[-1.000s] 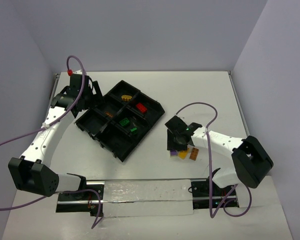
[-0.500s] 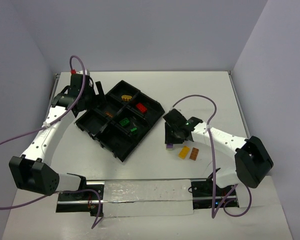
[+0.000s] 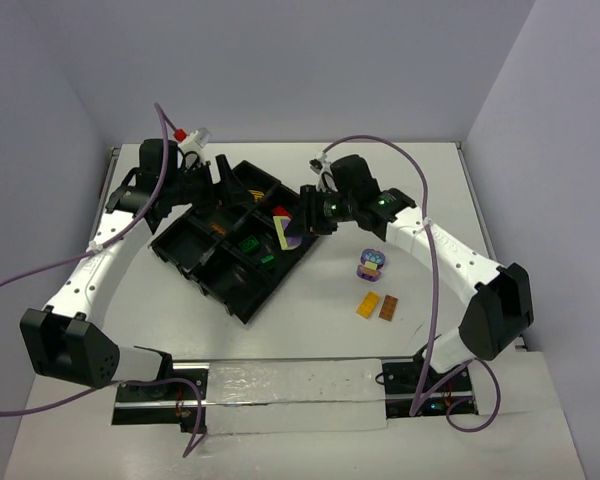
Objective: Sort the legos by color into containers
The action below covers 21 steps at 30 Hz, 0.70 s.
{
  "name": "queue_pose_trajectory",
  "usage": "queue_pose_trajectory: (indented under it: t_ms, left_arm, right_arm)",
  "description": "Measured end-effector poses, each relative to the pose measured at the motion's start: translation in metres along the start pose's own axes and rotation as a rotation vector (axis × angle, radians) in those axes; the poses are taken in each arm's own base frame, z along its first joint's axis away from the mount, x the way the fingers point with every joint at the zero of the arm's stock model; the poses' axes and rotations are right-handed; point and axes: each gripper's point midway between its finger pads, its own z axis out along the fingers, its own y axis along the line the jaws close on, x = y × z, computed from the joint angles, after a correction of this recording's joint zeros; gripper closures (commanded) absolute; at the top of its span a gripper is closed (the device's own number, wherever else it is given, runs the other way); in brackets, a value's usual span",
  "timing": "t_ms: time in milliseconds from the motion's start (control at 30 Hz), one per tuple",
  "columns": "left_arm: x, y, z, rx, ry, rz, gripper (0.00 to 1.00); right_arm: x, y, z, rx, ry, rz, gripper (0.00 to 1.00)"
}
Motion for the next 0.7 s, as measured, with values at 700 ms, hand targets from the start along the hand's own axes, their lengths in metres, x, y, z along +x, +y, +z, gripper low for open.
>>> queue_pose_trajectory:
  t_ms: [700]
  left_arm:
    - [0.001, -0.037, -0.018, 0.405, 0.063, -0.077, 0.14]
  right_arm:
    - [-0.057, 0.082, -0.009, -0.592, -0.021, 0.095, 1.00]
